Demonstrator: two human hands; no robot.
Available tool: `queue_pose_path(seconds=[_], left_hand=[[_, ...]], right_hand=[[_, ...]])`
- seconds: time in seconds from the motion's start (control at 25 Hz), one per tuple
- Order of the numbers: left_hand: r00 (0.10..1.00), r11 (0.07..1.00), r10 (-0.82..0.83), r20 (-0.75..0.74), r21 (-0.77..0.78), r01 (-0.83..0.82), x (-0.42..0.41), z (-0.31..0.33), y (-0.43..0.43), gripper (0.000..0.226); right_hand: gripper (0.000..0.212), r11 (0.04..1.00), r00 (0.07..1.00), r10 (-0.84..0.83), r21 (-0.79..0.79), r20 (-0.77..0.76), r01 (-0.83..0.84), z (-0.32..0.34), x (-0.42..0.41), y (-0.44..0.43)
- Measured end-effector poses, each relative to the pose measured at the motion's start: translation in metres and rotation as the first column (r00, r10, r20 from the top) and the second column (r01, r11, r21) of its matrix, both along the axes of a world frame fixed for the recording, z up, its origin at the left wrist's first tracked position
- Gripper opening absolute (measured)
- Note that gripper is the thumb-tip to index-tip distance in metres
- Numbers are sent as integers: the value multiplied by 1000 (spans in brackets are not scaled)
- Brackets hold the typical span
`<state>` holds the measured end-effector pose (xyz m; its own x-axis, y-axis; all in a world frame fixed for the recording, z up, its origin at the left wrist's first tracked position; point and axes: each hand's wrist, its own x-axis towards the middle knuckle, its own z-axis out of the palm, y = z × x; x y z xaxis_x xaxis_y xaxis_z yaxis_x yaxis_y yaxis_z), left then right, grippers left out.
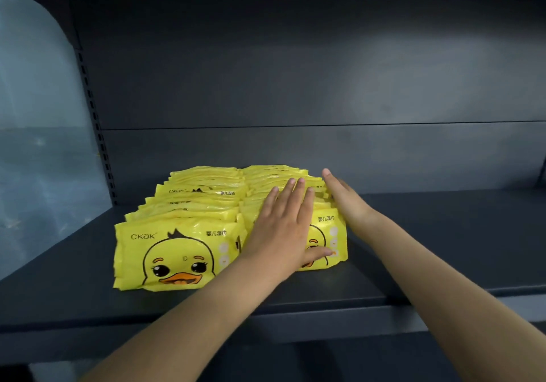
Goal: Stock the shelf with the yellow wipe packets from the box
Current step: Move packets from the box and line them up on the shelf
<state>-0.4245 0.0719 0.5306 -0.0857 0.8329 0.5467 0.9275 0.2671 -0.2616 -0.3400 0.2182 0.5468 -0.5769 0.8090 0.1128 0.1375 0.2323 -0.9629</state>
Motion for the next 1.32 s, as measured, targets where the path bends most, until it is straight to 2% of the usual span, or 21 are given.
queue_pose_path(seconds=[0.16,0.24,0.32,0.52,0.6,0.72,0.84,0.92,1.0,1.08,1.16,1.24,1.32], left_hand=[[999,999,40,-28,21,-39,-11,-8,7,98],[999,998,48,-10,34,-48,-15,-9,4,97],[999,998,35,-25,59,-34,-21,-9,-1,95],[997,999,29,-69,41,-27,-28,-10,-9,94],[997,999,32,-74,38,-30,-27,-8,-10,95],[994,998,28,-105,57,-22,-27,-8,-14,95],[987,997,55,-154,60,-46,-28,-13,-20,90],[988,996,73,-135,54,-66,-25,-14,-26,86],[996,992,73,-47,103,-68,-20,-9,-37,83],[990,966,87,106,233,-110,-22,0,-57,78],[951,888,104,291,403,-220,-37,5,-88,70],[867,784,77,492,507,-358,-64,8,-119,64],[740,743,16,672,487,-459,-91,8,-143,66]], right_hand=[[111,960,979,143,-219,-143,-172,-12,-20,21],[91,942,973,138,-280,-184,-187,-6,-26,7],[68,932,967,154,-296,-204,-211,-6,-31,1],[59,943,973,146,-273,-180,-192,-2,-28,-12],[58,959,984,129,-239,-120,-155,3,-23,-17],[61,988,991,131,-88,14,-129,8,-11,-23],[55,994,999,38,103,37,-42,19,6,-32],[52,977,997,23,212,71,-38,23,11,-34],[50,942,992,-6,333,128,-38,28,14,-46],[50,895,982,-62,446,181,-25,29,12,-63],[49,824,977,-94,565,193,-32,27,7,-89],[50,744,978,-85,665,189,-63,26,-1,-116],[53,685,975,-62,719,212,-113,25,-16,-138]])
